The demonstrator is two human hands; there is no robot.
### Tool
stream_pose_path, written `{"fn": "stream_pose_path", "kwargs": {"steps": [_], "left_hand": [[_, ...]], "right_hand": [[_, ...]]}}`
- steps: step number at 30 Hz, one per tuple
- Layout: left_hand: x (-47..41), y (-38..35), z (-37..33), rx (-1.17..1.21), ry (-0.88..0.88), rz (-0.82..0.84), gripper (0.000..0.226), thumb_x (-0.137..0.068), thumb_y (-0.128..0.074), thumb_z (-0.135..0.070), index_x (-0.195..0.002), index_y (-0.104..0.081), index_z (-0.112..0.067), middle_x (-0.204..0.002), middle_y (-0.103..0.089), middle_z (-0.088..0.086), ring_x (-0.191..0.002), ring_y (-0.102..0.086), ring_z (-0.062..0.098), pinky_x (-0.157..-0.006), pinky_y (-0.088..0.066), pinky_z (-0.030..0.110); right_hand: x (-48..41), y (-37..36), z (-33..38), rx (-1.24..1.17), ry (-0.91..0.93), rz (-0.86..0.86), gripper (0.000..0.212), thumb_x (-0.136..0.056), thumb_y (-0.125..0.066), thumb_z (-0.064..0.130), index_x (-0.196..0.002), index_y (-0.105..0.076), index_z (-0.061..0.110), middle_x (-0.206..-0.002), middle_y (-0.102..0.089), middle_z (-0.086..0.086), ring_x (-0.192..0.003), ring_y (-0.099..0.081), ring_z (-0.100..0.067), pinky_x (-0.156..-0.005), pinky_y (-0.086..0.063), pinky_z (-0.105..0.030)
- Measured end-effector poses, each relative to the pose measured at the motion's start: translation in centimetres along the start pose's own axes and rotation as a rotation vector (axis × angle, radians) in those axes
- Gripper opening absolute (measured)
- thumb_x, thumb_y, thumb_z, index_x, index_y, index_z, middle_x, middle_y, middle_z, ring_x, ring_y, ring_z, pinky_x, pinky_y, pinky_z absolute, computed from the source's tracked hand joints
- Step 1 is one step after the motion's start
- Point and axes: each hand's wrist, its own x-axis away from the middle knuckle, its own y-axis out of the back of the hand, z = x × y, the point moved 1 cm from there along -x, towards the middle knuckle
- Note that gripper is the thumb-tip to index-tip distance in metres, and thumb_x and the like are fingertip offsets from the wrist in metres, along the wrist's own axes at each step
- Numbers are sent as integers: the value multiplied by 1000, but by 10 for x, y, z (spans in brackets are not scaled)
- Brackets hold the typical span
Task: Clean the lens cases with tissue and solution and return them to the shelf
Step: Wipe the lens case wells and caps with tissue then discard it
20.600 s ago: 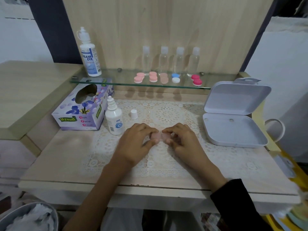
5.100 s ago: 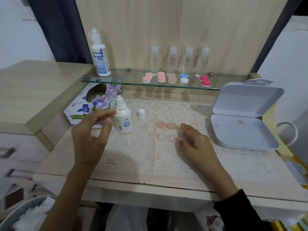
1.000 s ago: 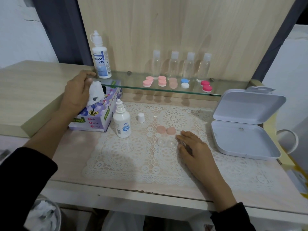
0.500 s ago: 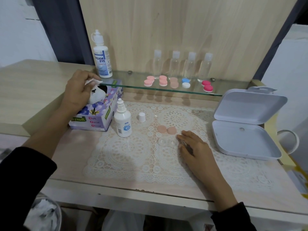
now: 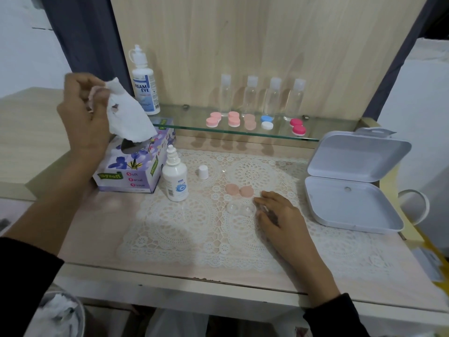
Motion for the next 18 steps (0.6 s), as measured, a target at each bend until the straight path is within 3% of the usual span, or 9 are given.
{"fn": "stream_pose_path", "kwargs": {"steps": [3,5,7,10,15,18], "left_hand": [[-4,2,-15,72,-27,-62,27,-89,-46,-3,-88,-49,-30,-82,-53,-22,-77,-51,4,-72,-42,30],[-2,2,-30,114,-41,-6,22,-86,-42,4,-82,-59,-10,-83,-56,-14,-77,-54,9,-74,-43,32],[6,1,-49,187,4,85,20,-89,-42,2,-89,-62,1,-87,-60,-4,-78,-54,8,-74,-42,27],[26,1,-80,320,93,212,20,-90,-47,-2,-104,-60,-8,-97,-61,-3,-81,-53,3,-73,-42,22],[67,-2,-106,374,58,445,38,-79,-68,-5,-112,-54,-15,-116,-54,10,-109,-54,21,-92,-48,39],[95,-10,-113,320,87,568,42,-79,-64,-9,-112,-53,-32,-119,-54,-15,-110,-55,14,-85,-54,40]], "right_hand": [[0,0,-1,11,7,-4,35,-94,-54,11,-127,-63,14,-142,-50,0,-137,-38,-13,-106,-23,-18],[0,-1,-1,16,15,-6,34,-94,-54,11,-127,-63,14,-142,-51,-1,-136,-38,-14,-105,-22,-17],[0,-1,-1,23,21,-6,34,-95,-54,12,-127,-63,15,-142,-51,-1,-136,-38,-14,-105,-21,-17],[0,-2,-2,30,28,-9,34,-95,-53,14,-128,-63,15,-142,-51,-1,-136,-38,-14,-105,-21,-17],[0,-3,-3,28,38,-7,34,-96,-52,13,-128,-62,14,-143,-50,-1,-136,-38,-14,-104,-19,-13],[1,-3,-1,27,49,-31,33,-96,-50,9,-125,-65,14,-139,-53,-2,-134,-41,-14,-98,-15,-2]]}}
